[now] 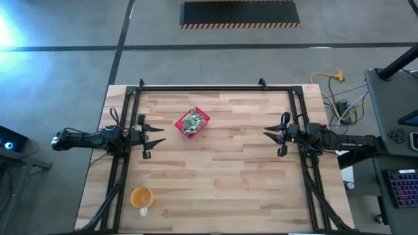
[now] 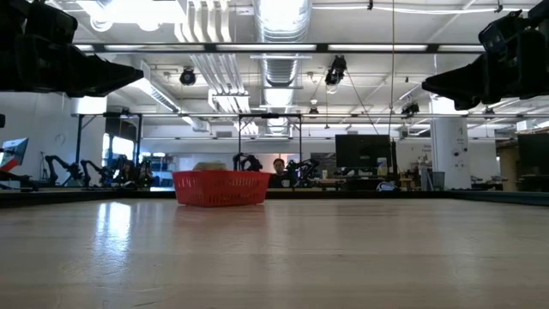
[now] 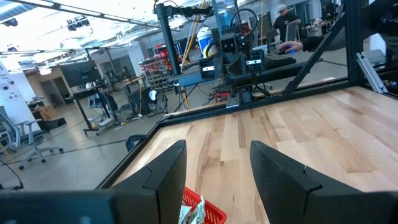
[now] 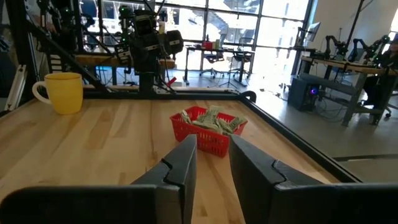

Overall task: Pick and place Stevia / Truvia into bins
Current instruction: Return to Home Position

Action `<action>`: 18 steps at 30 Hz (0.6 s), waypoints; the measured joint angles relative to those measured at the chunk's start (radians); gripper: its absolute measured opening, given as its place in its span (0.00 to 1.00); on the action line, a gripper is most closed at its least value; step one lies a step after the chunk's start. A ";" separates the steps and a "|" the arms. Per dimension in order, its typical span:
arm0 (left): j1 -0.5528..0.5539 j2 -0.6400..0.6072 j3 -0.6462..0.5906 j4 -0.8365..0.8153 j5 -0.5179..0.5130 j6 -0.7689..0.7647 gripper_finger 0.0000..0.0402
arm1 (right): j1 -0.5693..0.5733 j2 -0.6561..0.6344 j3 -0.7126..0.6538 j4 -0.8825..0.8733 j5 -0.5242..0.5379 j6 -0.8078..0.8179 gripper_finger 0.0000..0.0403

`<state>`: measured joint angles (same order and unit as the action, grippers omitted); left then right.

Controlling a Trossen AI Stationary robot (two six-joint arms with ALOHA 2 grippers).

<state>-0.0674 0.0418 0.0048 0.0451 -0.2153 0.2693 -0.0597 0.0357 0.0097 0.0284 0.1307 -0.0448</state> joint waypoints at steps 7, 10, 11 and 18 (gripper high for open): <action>0.000 0.000 0.000 0.000 0.000 0.000 0.40 | 0.000 0.000 0.000 0.000 0.000 0.000 0.20; 0.000 0.000 0.000 0.000 0.000 0.000 0.40 | 0.000 0.000 0.000 0.000 0.000 0.000 0.19; 0.000 0.000 0.000 0.000 0.000 0.000 0.40 | 0.000 0.000 0.000 0.000 0.000 0.000 0.18; 0.000 0.000 0.000 0.000 0.000 0.000 0.40 | 0.000 0.000 0.000 0.000 0.000 0.000 0.18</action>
<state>-0.0676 0.0418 0.0048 0.0450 -0.2153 0.2693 -0.0596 0.0357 0.0097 0.0284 0.1307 -0.0448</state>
